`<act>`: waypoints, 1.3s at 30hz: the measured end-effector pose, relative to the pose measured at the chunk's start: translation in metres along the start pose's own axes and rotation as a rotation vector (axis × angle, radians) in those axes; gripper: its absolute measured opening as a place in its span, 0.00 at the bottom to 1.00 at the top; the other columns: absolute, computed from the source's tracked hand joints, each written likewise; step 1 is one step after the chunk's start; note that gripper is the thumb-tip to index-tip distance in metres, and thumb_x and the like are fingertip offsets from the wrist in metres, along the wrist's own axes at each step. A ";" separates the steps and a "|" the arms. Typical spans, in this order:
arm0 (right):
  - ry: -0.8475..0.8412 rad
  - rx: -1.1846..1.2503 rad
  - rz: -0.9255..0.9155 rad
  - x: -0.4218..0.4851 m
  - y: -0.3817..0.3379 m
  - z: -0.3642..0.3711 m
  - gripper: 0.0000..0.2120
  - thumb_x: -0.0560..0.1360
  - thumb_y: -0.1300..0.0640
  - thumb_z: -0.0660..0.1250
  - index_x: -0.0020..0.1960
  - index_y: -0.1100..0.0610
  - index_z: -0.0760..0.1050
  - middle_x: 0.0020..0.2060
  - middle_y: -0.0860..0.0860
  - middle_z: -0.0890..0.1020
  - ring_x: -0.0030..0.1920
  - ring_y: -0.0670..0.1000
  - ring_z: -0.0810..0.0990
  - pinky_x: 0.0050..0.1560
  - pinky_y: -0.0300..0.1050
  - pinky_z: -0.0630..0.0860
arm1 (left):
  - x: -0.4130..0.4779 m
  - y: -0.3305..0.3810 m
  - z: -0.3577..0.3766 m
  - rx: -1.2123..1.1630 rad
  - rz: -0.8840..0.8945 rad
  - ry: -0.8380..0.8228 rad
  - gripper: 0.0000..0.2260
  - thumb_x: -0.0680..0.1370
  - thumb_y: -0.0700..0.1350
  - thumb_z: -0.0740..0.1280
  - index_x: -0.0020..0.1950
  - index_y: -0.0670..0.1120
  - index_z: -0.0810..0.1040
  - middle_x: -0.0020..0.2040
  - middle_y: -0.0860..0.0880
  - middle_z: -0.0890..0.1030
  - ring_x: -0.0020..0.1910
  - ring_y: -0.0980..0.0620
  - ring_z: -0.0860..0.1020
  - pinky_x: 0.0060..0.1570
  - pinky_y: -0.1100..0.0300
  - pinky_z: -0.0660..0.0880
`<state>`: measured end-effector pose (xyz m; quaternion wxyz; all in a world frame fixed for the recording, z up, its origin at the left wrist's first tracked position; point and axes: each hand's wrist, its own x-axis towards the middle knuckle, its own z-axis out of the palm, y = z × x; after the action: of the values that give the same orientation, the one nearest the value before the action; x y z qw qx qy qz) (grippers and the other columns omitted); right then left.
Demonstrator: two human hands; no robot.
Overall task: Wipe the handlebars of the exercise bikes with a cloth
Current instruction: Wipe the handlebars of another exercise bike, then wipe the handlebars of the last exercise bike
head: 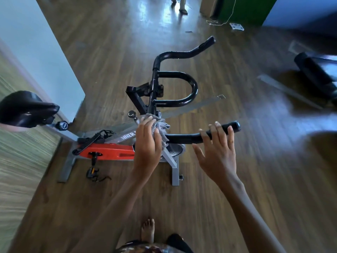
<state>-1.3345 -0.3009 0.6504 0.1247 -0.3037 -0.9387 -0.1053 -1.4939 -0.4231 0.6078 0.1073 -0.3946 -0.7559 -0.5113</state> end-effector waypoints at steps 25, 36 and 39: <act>-0.274 0.775 0.090 -0.116 0.291 0.049 0.19 0.78 0.41 0.55 0.54 0.50 0.79 0.51 0.43 0.82 0.53 0.44 0.78 0.62 0.56 0.72 | -0.100 0.201 0.200 0.195 0.035 -0.401 0.14 0.80 0.48 0.55 0.50 0.40 0.76 0.44 0.45 0.80 0.35 0.50 0.79 0.35 0.58 0.76; -0.410 0.823 0.075 -0.005 0.388 0.110 0.21 0.77 0.39 0.54 0.53 0.49 0.79 0.50 0.40 0.81 0.53 0.41 0.78 0.61 0.52 0.73 | 0.000 0.174 0.350 0.221 -0.121 -0.421 0.18 0.80 0.52 0.52 0.52 0.41 0.76 0.45 0.45 0.79 0.36 0.46 0.79 0.37 0.55 0.77; -0.433 0.853 0.111 0.051 0.419 0.128 0.12 0.79 0.48 0.63 0.53 0.53 0.80 0.48 0.40 0.80 0.51 0.38 0.78 0.56 0.42 0.75 | 0.051 0.162 0.394 0.244 -0.128 -0.376 0.18 0.79 0.52 0.52 0.52 0.41 0.76 0.44 0.45 0.80 0.34 0.44 0.79 0.35 0.54 0.75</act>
<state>-1.1459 0.0943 0.5954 0.0454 -0.2900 -0.8850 0.3614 -1.3179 -0.0340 0.5695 -0.0214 -0.4182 -0.8423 -0.3395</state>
